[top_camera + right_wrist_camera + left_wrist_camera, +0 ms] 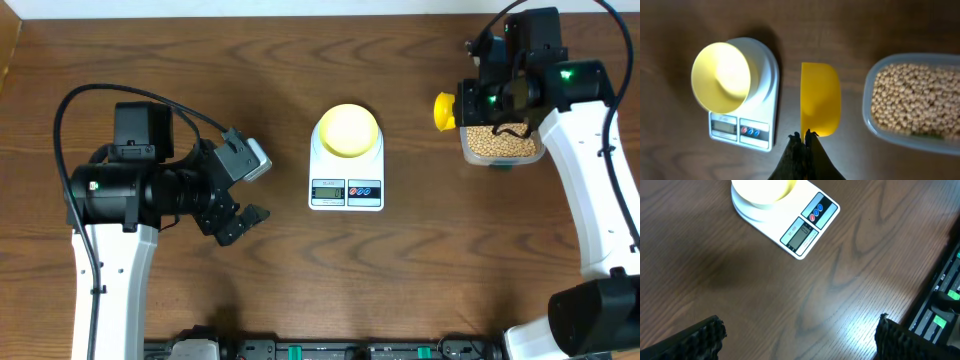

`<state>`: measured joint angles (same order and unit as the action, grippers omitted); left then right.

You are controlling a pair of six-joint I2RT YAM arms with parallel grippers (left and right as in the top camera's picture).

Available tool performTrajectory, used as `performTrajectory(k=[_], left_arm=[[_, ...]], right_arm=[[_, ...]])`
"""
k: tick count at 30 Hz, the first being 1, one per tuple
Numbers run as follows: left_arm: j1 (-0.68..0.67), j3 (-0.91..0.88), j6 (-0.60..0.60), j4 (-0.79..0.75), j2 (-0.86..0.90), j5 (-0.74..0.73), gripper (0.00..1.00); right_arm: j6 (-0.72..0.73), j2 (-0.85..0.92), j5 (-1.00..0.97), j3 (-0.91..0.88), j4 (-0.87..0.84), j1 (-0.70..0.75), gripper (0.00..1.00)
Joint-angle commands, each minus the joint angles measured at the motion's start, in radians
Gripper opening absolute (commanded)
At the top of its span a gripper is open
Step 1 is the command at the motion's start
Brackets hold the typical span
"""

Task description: Scoop item into bowl and weigh 50g on scale

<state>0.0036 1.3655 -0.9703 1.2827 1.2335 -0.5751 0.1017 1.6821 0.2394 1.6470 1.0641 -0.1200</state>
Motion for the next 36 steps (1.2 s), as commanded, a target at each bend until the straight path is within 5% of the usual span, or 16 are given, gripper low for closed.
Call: performTrajectory(k=[1, 23, 30, 36], left_arm=[[0.000, -0.002, -0.016, 0.003, -0.003, -0.016, 0.98], [0.000, -0.002, -0.016, 0.003, -0.003, -0.016, 0.98], [0.000, -0.002, -0.016, 0.003, -0.003, -0.016, 0.98], [0.000, -0.002, -0.016, 0.003, -0.003, -0.016, 0.98]], right_arm=[[-0.006, 0.004, -0.021, -0.041, -0.038, -0.002, 0.01], [-0.057, 0.005, -0.031, -0.052, -0.131, -0.004, 0.01], [-0.086, 0.000, -0.338, -0.047, -0.087, -0.003, 0.01], [-0.163, -0.039, -0.365, -0.045, -0.056, 0.004, 0.01]])
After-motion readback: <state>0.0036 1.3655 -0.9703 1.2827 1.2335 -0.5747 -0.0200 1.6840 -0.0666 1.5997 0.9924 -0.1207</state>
